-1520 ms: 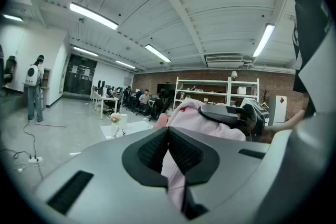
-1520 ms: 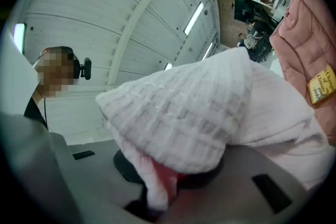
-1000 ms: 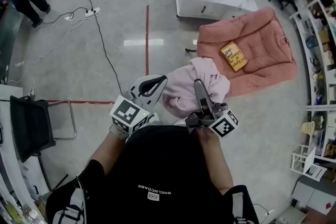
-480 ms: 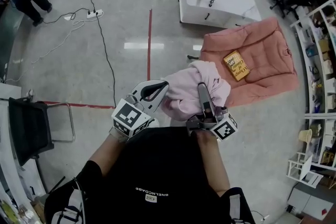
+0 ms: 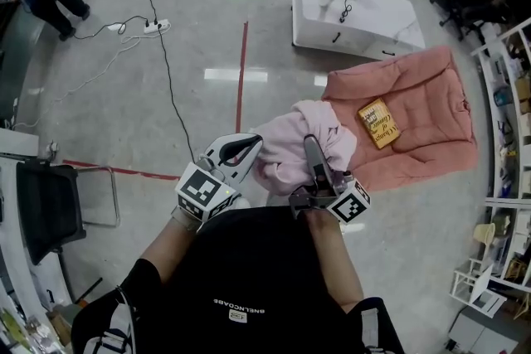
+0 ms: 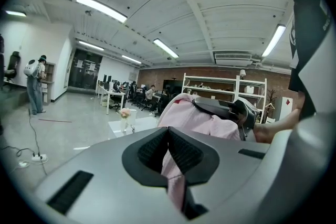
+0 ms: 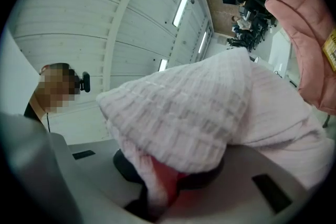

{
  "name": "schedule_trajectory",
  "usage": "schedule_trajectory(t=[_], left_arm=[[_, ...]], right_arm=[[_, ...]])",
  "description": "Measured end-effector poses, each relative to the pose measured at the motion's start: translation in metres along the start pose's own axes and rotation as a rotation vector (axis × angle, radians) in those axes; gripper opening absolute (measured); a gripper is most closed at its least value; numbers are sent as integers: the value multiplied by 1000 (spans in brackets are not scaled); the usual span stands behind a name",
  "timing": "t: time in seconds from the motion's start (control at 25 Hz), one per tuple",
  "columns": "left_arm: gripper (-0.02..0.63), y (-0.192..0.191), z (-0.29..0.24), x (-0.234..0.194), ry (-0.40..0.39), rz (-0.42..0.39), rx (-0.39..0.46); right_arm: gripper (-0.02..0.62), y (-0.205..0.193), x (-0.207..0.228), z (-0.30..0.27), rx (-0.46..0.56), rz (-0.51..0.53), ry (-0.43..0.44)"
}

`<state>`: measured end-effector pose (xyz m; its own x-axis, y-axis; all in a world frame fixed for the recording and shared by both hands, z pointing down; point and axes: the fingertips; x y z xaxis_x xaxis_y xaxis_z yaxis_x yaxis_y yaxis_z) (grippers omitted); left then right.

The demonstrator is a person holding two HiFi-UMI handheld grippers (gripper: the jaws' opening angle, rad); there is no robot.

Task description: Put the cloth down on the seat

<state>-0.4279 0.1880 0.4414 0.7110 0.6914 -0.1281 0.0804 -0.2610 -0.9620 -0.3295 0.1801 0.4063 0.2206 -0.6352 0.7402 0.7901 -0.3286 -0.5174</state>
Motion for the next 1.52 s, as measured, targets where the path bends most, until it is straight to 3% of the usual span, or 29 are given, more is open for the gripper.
schedule_trajectory(t=[0.44, 1.04, 1.52], left_arm=[[15, 40, -126, -20, 36, 14, -4], [15, 112, -289, -28, 40, 24, 64], [15, 144, -361, -21, -4, 27, 48]], right_arm=[[106, 84, 78, -41, -84, -42, 37], [106, 218, 147, -88, -183, -67, 173], [106, 307, 175, -89, -86, -56, 152]])
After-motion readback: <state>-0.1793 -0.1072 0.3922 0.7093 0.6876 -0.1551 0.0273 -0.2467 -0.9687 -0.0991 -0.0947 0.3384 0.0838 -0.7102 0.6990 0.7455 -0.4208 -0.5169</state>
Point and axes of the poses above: the fingertips, and each gripper's own axes: z backward along the fingers, x to its right, y out of its top, and after that the axes turned 9 degrees about y, right-handed
